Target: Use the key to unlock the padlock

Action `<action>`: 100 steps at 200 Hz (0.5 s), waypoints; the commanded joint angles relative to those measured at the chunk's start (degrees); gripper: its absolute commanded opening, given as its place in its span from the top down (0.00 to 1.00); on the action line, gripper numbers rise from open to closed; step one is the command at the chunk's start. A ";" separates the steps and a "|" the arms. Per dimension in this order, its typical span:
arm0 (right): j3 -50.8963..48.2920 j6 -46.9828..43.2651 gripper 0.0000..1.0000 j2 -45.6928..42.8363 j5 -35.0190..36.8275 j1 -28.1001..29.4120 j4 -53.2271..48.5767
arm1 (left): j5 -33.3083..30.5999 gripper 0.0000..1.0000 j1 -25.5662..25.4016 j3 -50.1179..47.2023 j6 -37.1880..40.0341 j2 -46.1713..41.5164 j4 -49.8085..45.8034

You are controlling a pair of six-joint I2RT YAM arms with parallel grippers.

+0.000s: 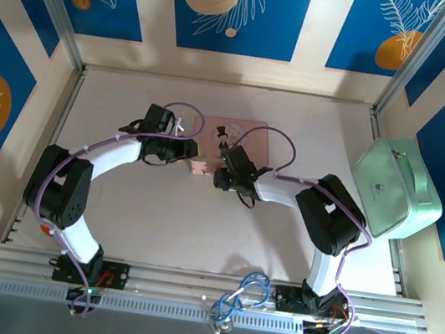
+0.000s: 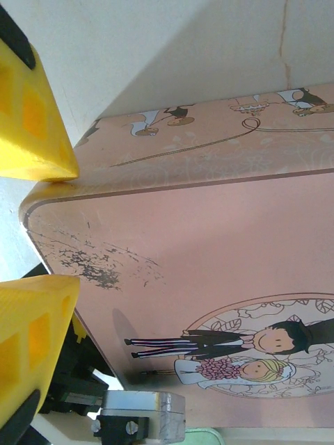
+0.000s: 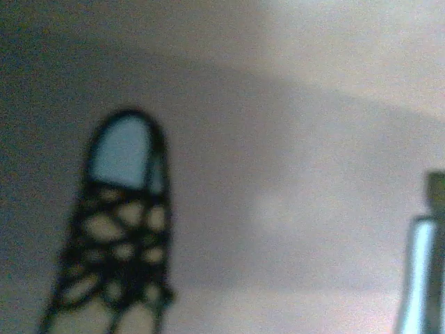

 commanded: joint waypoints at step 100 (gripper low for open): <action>-2.51 2.46 0.56 -2.25 -2.45 -1.40 1.05 | 1.22 0.61 0.78 -0.60 0.16 0.52 0.15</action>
